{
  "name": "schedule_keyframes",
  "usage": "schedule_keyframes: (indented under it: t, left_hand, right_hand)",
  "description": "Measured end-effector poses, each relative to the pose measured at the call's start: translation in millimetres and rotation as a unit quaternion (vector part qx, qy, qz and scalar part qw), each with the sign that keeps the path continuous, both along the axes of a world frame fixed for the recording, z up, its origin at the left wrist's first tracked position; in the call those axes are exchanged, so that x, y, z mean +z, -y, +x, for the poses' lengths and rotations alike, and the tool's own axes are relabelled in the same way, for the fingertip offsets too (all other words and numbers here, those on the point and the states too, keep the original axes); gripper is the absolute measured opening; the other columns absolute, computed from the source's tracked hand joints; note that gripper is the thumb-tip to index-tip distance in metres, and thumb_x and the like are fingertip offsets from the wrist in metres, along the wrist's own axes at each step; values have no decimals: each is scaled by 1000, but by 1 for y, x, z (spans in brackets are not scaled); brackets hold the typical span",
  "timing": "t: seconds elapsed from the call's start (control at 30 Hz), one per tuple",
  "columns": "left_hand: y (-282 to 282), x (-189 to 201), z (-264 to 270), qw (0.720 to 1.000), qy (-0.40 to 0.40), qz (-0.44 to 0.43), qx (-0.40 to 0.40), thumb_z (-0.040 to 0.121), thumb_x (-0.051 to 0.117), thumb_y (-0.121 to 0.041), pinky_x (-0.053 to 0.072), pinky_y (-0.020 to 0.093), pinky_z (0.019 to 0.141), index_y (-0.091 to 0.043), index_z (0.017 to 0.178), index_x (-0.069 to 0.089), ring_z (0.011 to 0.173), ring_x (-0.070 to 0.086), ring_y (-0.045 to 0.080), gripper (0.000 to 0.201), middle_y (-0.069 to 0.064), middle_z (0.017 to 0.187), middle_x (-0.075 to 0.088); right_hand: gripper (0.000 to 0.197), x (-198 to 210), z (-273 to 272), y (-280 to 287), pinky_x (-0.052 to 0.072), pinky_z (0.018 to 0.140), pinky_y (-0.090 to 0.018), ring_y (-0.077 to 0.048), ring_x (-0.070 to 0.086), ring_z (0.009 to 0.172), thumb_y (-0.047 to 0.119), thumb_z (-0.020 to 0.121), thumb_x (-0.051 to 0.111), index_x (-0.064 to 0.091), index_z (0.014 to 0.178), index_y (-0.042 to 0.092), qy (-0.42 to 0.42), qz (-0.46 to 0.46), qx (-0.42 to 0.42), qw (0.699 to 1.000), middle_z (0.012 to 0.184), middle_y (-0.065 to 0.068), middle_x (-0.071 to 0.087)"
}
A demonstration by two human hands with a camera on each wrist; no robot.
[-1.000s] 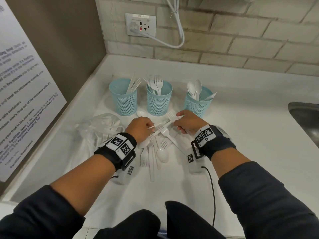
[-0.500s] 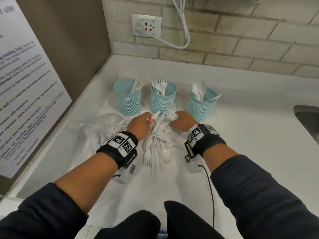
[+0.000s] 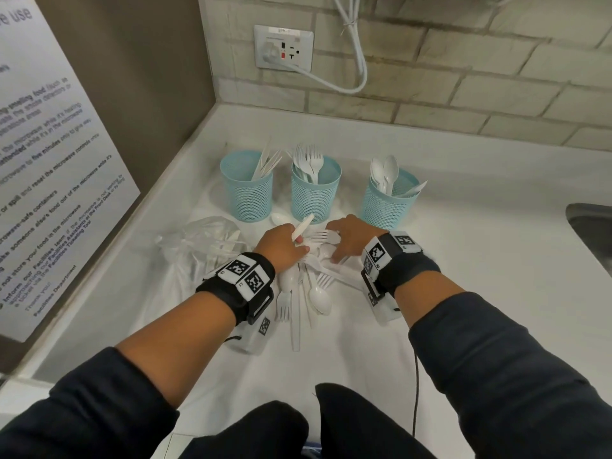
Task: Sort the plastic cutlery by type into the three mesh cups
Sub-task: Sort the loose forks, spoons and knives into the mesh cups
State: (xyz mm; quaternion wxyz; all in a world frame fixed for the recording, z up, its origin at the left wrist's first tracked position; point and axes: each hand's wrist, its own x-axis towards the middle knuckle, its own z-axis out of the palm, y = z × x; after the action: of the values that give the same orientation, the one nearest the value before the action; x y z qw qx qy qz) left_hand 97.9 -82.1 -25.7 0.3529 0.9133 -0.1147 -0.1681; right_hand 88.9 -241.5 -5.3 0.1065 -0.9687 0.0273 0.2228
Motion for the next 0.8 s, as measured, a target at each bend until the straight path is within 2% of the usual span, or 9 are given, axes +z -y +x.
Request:
schedule_keyframes:
  t: [0.1, 0.2, 0.27, 0.33, 0.4, 0.5, 0.57, 0.7, 0.8]
  left_hand:
    - [-1, -1, 1, 1000, -6, 0, 3, 88, 60, -22, 39, 26, 89, -5, 111, 57, 108, 56, 25, 29, 11, 117, 60]
    - [-2, 0, 1, 1000, -24, -18, 3, 87, 62, -20, 38, 23, 87, -7, 112, 58, 108, 56, 22, 29, 7, 115, 60]
    - [-3, 0, 1, 999, -30, -28, -2, 86, 63, -20, 37, 21, 86, -8, 113, 58, 104, 56, 20, 29, 4, 108, 60]
    - [-2, 2, 1, 999, -29, -39, -5, 86, 63, -18, 37, 20, 84, -10, 112, 58, 95, 54, 16, 29, 0, 100, 56]
    - [-1, 3, 1, 998, -28, -49, -10, 84, 65, -16, 39, 21, 83, -10, 112, 58, 90, 53, 15, 29, 0, 96, 56]
    - [2, 4, 0, 997, -26, -68, -7, 82, 66, -12, 40, 21, 80, -10, 112, 58, 85, 54, 16, 31, 2, 91, 58]
    - [3, 5, -1, 997, -24, -77, 3, 82, 66, -12, 40, 22, 79, -10, 111, 58, 84, 54, 16, 30, 2, 90, 58]
    - [4, 10, 1, 995, -13, -95, 14, 83, 66, -17, 44, 27, 87, -10, 109, 60, 91, 56, 18, 27, 1, 97, 58]
    - [6, 21, 0, 990, 5, -141, 22, 86, 63, -21, 44, 21, 73, -13, 99, 58, 81, 56, 14, 16, -1, 86, 58]
  right_hand:
    - [61, 0, -3, 2, 43, 92, -35, -29, 51, 113, 28, 76, 75, 48, 130, 17, 9, -23, 18, 1000, 128, -11, 40]
    - [59, -1, -4, 3, 42, 91, -33, -28, 50, 113, 30, 77, 73, 48, 128, 16, 18, -26, 52, 998, 126, -10, 42]
    - [51, 0, -6, 3, 42, 89, -34, -27, 52, 111, 28, 77, 73, 52, 121, 14, 23, -17, 67, 997, 122, -10, 50]
    - [40, 2, -6, 5, 39, 82, -30, -25, 53, 105, 25, 77, 73, 55, 110, 12, 29, -10, 74, 997, 118, -9, 57]
    - [33, 4, -5, 7, 34, 78, -27, -21, 51, 96, 25, 75, 76, 54, 98, 16, 27, 1, 65, 998, 115, -7, 60]
    - [43, 10, -4, 12, 35, 81, -26, -22, 54, 102, 28, 72, 78, 60, 107, 11, 6, 13, 46, 999, 113, -4, 60]
    - [45, 15, -2, 16, 37, 79, -27, -22, 56, 97, 31, 72, 78, 63, 109, 9, -18, 8, 52, 998, 104, -2, 62]
    - [29, 36, 3, 26, 42, 74, -29, -21, 59, 82, 34, 74, 76, 66, 90, 11, -36, -4, 64, 997, 82, 2, 63]
    - [19, 62, 2, 30, 41, 67, -26, -16, 57, 78, 33, 76, 74, 65, 87, 20, -22, -19, 62, 998, 80, 6, 63]
